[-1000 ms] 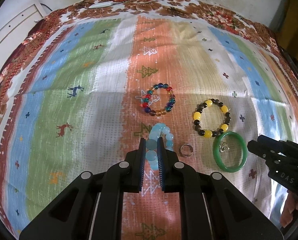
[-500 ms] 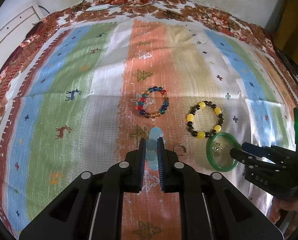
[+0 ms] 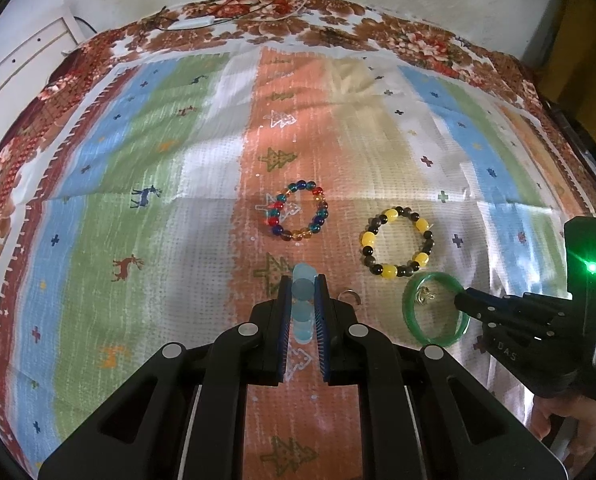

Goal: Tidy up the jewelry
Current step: 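Lift both held bracelets and carry them over the silver tin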

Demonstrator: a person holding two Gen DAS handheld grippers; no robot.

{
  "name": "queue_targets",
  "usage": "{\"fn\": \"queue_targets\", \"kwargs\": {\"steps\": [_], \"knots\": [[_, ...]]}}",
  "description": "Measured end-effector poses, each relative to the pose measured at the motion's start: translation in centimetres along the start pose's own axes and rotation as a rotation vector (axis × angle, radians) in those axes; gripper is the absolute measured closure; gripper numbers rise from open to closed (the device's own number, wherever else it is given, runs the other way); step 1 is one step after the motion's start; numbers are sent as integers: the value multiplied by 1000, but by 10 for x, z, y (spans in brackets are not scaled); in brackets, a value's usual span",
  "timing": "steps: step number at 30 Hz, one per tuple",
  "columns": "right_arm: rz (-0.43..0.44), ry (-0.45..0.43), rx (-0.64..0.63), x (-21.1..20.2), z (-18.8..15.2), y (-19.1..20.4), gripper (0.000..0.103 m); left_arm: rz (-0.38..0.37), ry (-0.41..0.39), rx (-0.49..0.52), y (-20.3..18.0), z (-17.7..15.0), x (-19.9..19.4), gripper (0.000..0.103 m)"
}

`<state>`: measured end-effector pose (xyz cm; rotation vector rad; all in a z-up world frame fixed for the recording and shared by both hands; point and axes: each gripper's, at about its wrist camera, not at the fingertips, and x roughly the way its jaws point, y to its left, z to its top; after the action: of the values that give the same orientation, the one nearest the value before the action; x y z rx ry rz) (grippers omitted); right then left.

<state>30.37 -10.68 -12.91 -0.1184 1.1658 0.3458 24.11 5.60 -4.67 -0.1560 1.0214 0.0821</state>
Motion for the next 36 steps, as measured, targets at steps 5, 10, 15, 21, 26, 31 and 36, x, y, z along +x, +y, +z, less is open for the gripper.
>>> {"fn": "queue_targets", "kwargs": {"steps": [5, 10, 15, 21, 26, 31, 36], "knots": [[15, -40, -29, -12, -1, 6, 95, -3, -9, -1, -1, 0, -4, 92], [16, -76, -44, -21, -3, 10, 95, -6, -17, 4, -2, -4, -10, 92], [23, -132, -39, -39, -4, 13, 95, -24, -26, 5, -5, -7, -20, 92], [42, -214, -55, -63, -8, 22, 95, -32, -43, 21, -10, -10, -31, 92], [48, -278, -79, -84, -12, 28, 95, -37, -62, 29, -14, -15, -41, 92], [52, -316, -91, -94, -19, 31, 95, -44, -80, 32, -15, -22, -52, 92], [81, -362, -87, -107, -26, 32, 95, -64, -98, 25, -15, -28, -66, 92]]}}
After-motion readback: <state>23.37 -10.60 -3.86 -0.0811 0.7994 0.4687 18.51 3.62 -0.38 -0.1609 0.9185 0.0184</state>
